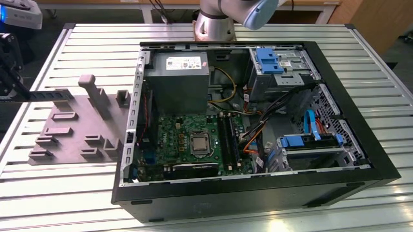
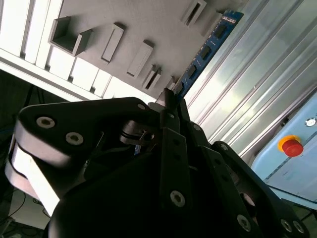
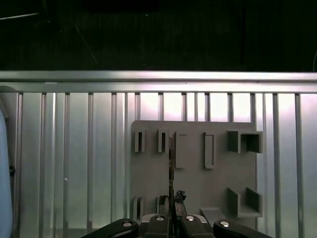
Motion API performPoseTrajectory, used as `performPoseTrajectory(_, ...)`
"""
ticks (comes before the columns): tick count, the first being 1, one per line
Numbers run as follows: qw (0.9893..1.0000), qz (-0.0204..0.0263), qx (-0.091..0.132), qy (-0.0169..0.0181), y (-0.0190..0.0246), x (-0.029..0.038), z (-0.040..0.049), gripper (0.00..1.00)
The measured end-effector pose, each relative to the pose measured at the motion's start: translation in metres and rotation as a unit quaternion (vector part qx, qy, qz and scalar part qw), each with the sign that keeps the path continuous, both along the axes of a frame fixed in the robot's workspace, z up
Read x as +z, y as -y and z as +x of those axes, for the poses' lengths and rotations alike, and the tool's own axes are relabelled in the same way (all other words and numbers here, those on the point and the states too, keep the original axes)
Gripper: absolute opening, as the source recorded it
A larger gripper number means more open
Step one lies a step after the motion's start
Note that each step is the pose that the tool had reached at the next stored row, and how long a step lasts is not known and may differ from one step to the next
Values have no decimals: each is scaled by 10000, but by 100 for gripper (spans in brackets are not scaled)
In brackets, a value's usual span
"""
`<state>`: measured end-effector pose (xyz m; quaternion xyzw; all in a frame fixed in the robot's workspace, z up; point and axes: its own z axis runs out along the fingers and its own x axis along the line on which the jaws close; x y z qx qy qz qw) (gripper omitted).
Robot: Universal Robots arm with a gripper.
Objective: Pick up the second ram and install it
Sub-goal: 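Pick up the second ram and move it above second insertion slot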
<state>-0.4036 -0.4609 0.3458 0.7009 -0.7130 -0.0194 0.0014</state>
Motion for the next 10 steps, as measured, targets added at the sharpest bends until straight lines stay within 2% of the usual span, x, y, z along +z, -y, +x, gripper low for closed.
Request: performPoseTrajectory(10,10000,0,0,0,0,108,0,14)
